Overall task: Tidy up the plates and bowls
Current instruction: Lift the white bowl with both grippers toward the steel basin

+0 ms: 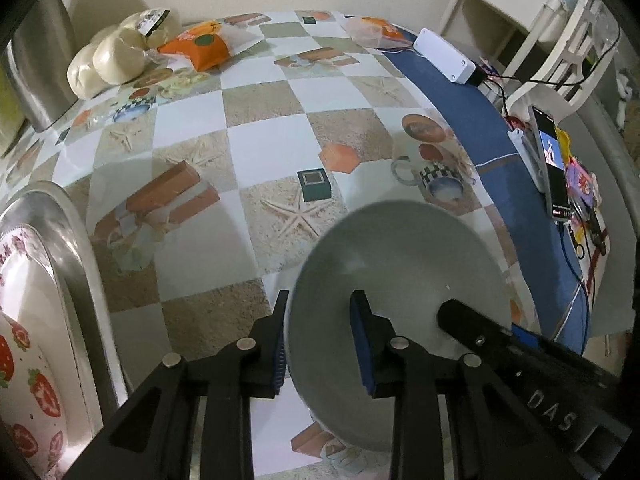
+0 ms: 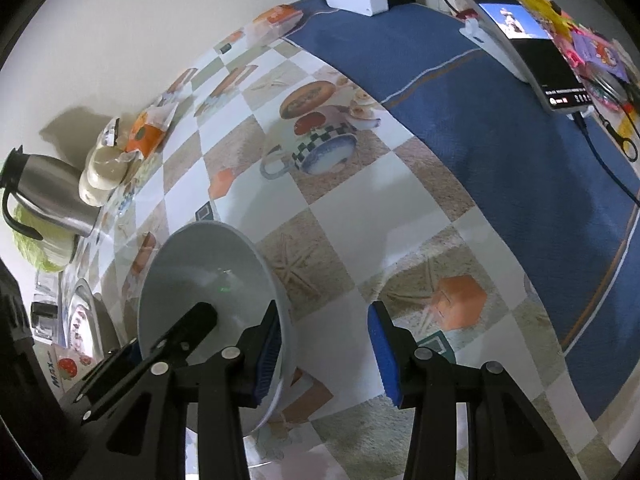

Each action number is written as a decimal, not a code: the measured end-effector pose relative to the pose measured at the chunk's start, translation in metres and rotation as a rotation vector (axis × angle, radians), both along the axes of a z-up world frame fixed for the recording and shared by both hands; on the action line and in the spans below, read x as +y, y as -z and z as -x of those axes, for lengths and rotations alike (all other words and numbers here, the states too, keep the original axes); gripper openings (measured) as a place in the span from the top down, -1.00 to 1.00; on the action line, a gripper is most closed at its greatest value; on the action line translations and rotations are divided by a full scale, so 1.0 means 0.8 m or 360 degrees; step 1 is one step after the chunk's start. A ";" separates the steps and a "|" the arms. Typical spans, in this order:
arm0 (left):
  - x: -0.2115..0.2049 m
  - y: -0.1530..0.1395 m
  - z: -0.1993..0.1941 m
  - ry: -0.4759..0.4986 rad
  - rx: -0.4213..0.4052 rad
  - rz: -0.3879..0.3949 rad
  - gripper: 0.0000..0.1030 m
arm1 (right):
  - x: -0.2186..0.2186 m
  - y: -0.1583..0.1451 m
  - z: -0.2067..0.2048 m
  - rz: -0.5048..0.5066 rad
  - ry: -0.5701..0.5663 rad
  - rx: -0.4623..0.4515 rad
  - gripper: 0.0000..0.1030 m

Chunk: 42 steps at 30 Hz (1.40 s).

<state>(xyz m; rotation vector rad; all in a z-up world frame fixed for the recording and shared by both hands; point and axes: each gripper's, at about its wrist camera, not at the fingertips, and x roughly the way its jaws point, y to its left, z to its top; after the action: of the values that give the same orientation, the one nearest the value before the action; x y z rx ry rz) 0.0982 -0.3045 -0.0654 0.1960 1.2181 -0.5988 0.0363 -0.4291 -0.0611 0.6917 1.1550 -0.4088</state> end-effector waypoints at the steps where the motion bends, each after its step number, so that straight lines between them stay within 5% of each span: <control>1: 0.002 0.000 -0.002 -0.0005 0.0006 0.0010 0.41 | 0.002 0.001 -0.001 -0.0003 -0.0010 -0.0004 0.10; 18: 0.013 0.006 -0.010 -0.0049 0.0118 0.0125 0.37 | 0.008 0.003 0.012 -0.0042 0.0018 -0.0113 0.17; 30: 0.016 0.007 -0.009 -0.0075 0.0123 0.0148 0.38 | 0.013 0.003 0.010 -0.0080 -0.0019 -0.0193 0.61; 34: 0.021 0.007 -0.008 -0.0096 0.0150 0.0214 0.56 | 0.014 0.004 0.007 -0.0091 -0.0044 -0.0200 0.63; 42: 0.025 0.004 -0.007 -0.0089 0.0153 0.0211 0.58 | 0.023 0.008 0.000 -0.0098 -0.0128 -0.0181 0.62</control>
<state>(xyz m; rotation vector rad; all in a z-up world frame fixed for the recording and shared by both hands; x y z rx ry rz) 0.1036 -0.2845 -0.0687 0.0217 1.2678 -0.6440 0.0360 -0.4107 -0.0672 0.7107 1.0870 -0.2638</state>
